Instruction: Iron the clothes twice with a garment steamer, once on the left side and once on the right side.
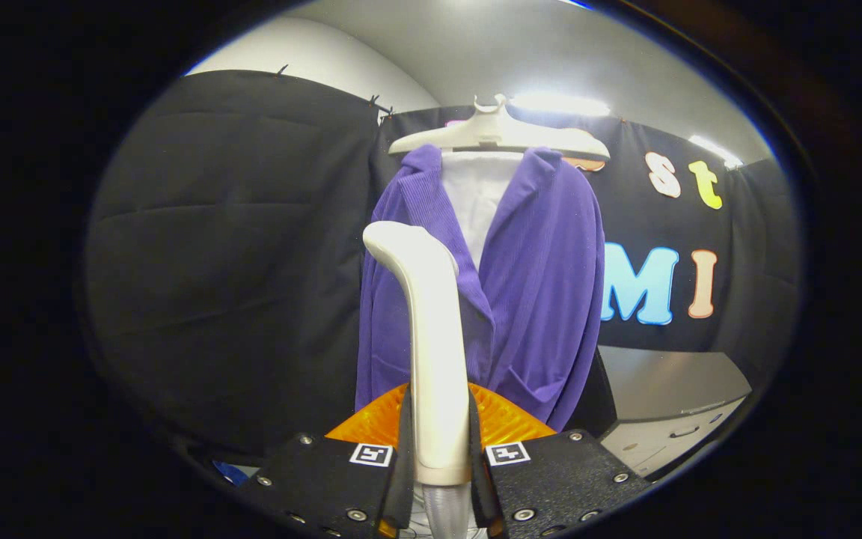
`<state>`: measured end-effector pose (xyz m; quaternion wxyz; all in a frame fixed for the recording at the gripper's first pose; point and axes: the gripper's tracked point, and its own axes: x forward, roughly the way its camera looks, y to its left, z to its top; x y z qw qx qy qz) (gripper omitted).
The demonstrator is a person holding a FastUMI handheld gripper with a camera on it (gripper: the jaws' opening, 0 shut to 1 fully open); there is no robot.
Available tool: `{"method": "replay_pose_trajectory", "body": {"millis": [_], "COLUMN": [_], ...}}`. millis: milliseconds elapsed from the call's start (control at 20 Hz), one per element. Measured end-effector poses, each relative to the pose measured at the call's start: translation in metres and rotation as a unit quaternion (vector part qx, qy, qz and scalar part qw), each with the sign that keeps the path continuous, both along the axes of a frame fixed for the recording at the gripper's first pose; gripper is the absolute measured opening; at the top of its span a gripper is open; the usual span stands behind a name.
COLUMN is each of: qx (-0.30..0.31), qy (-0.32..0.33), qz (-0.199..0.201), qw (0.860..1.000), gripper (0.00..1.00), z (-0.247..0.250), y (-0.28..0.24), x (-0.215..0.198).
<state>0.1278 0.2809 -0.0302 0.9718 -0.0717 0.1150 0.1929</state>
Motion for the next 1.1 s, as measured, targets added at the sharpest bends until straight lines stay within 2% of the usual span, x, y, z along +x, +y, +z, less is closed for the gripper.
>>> {"method": "replay_pose_trajectory", "body": {"millis": [150, 350, 750, 900, 1100], "qx": [0.012, 0.011, -0.010, 0.001, -0.023], "qy": [-0.037, -0.049, -0.041, -0.042, -0.036], "qz": [-0.007, -0.027, -0.073, -0.080, -0.079], "qw": [0.999, 0.998, 0.996, 0.996, 0.996], "gripper": [0.31, 0.31, 0.31, 0.31, 0.32], "z": [0.028, 0.039, 0.005, -0.004, -0.032], "y": [0.014, 0.031, 0.054, 0.057, 0.057], "x": [0.017, 0.042, 0.052, 0.051, 0.044]}}
